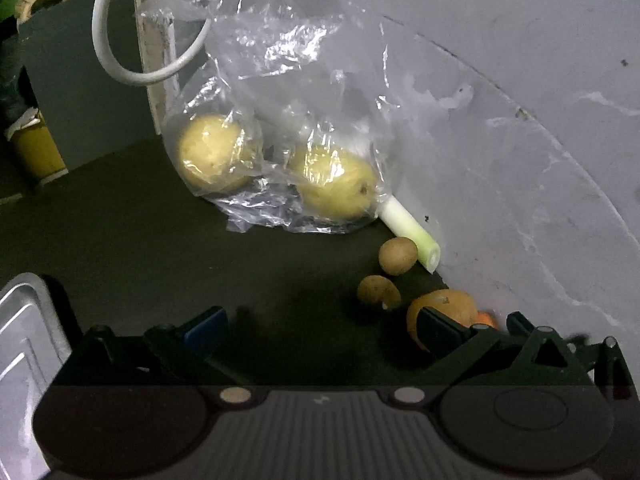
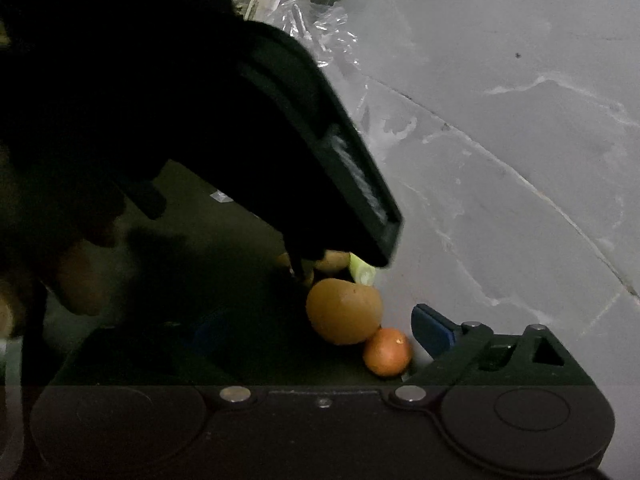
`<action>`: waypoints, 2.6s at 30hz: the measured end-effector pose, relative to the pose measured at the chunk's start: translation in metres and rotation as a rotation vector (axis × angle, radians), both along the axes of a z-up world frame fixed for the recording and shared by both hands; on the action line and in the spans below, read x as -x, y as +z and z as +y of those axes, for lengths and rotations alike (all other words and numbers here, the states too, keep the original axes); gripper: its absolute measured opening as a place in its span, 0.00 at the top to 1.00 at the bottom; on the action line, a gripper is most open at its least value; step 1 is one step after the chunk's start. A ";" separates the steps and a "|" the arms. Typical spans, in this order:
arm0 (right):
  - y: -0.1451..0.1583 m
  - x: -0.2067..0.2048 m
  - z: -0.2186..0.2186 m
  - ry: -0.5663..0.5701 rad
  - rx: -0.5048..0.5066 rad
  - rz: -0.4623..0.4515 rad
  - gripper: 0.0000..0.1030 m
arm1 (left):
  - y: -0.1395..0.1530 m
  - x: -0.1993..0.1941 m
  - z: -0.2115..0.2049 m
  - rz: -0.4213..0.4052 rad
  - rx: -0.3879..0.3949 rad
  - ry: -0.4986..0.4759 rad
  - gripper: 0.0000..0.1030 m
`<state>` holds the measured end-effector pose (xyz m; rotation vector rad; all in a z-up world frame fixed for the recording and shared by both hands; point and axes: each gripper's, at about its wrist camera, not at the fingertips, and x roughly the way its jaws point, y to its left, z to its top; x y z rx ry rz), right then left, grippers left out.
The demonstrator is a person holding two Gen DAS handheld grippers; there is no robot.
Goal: Organize fruits
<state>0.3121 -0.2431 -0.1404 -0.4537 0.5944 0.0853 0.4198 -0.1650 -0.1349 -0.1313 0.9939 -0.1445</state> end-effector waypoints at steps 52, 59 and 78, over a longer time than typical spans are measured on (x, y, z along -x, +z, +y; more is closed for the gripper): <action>-0.021 -0.021 -0.021 -0.030 -0.001 -0.019 0.40 | -0.007 -0.021 -0.006 0.051 0.139 0.069 0.33; -0.022 -0.022 -0.023 -0.013 0.000 -0.021 0.42 | -0.007 -0.024 -0.007 0.055 0.158 0.041 0.55; -0.007 0.027 -0.017 0.031 -0.030 -0.018 0.53 | -0.004 -0.001 0.006 0.058 0.192 0.008 0.74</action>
